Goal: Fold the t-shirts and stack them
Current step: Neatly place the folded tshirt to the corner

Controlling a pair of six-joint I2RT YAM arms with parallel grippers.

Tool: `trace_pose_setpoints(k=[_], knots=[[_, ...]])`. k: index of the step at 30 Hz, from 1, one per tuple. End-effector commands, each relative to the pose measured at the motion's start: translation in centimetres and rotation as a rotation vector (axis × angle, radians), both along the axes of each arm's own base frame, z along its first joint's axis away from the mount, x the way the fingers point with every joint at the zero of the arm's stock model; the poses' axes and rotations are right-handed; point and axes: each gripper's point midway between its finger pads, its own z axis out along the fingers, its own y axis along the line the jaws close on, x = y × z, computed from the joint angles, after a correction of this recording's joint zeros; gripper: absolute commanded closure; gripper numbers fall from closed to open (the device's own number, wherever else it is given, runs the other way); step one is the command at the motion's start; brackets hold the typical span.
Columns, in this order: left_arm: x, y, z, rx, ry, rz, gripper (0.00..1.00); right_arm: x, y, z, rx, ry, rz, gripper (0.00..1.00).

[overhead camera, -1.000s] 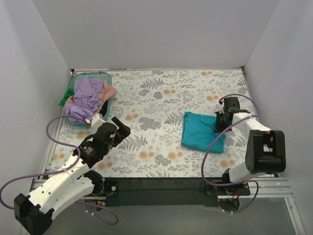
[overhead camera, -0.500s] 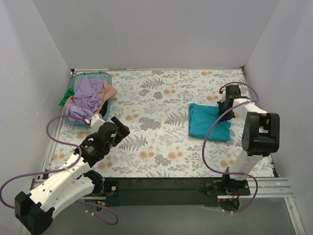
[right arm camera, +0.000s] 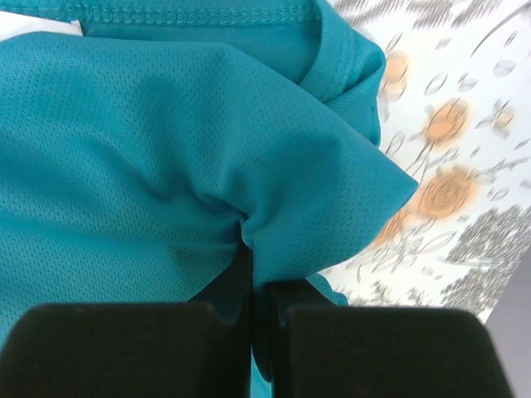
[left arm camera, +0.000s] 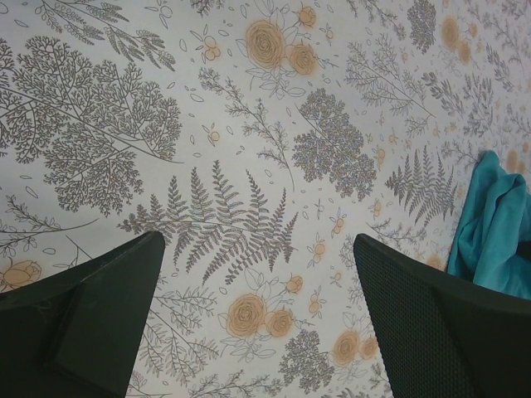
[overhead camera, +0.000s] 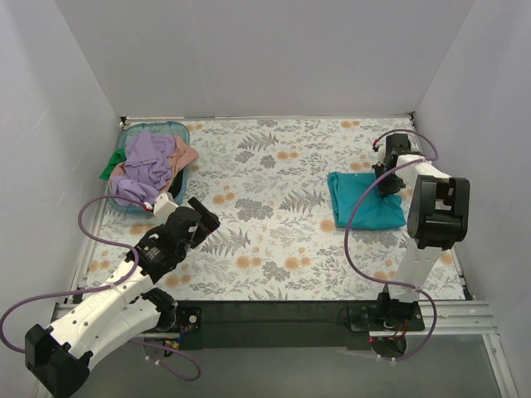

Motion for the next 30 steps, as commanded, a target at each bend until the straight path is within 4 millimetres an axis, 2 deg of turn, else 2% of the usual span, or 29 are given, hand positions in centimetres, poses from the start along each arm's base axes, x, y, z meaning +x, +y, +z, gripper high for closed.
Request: trace_pose_setpoints(k=[1, 2, 3, 6, 7, 9, 10, 12, 13, 14, 15, 16, 17, 19, 20, 23, 24, 25, 30], knots=[[0.4, 0.6, 0.7, 0.010, -0.026, 0.034, 0.02, 2.9, -1.0, 0.7, -0.033, -0.053, -0.022, 0.99], [0.4, 0.7, 0.7, 0.011, -0.027, 0.037, 0.02, 3.2, -1.2, 0.2, -0.042, -0.047, -0.026, 0.99], [0.4, 0.7, 0.8, 0.012, -0.027, 0.038, 0.02, 4.1, -1.8, 0.8, -0.064, -0.067, -0.039, 0.99], [0.4, 0.8, 0.7, 0.013, -0.025, 0.042, 0.02, 5.4, -2.6, 0.5, -0.067, -0.076, -0.071, 0.99], [0.4, 0.8, 0.5, 0.017, -0.022, 0.044, 0.02, 6.5, -3.0, 1.3, -0.067, -0.105, -0.084, 0.99], [0.4, 0.9, 0.5, 0.020, -0.019, 0.049, 0.02, 7.6, -3.7, 1.0, -0.075, -0.114, -0.109, 0.99], [0.4, 0.9, 0.4, 0.021, -0.017, 0.051, 0.02, 9.0, -4.1, 1.4, -0.080, -0.137, -0.111, 0.99], [0.5, 1.0, 0.4, 0.023, -0.019, 0.056, 0.02, 10.4, -4.7, 1.6, -0.095, -0.157, -0.108, 0.99], [0.5, 1.0, 0.5, 0.025, -0.020, 0.057, 0.02, 11.1, -4.8, 0.7, -0.100, -0.148, -0.100, 0.99], [0.5, 1.1, 0.4, 0.027, -0.019, 0.062, 0.02, 12.6, -5.1, 1.6, -0.106, -0.183, -0.100, 0.99], [0.6, 1.0, 0.5, 0.028, -0.020, 0.061, 0.02, 13.3, -5.4, 1.7, -0.119, -0.191, -0.090, 0.99], [0.6, 1.1, 0.5, 0.030, -0.020, 0.063, 0.02, 13.8, -5.6, 0.8, -0.127, -0.179, -0.093, 0.99], [0.6, 1.1, 0.5, 0.029, -0.020, 0.065, 0.02, 15.1, -5.8, 1.8, -0.135, -0.216, -0.094, 0.99], [0.7, 1.0, 0.7, 0.025, -0.025, 0.067, 0.02, 16.2, -5.8, 1.1, -0.130, -0.219, -0.076, 0.99], [0.8, 1.1, 0.7, 0.027, -0.028, 0.072, 0.02, 17.5, -5.9, 2.2, -0.132, -0.261, -0.072, 0.99], [1.1, 1.1, 1.0, 0.030, -0.033, 0.082, 0.02, 19.1, -6.5, 1.9, -0.158, -0.282, -0.077, 0.99], [1.1, 1.2, 0.9, 0.032, -0.028, 0.089, 0.02, 20.4, -6.9, 3.3, -0.174, -0.326, -0.081, 0.99], [1.2, 1.1, 1.0, 0.032, -0.026, 0.090, 0.02, 20.9, -7.1, 2.5, -0.183, -0.322, -0.071, 0.99], [1.9, 1.2, 1.3, 0.054, -0.029, 0.112, 0.02, 24.1, -6.8, 3.3, -0.160, -0.421, -0.059, 0.99]])
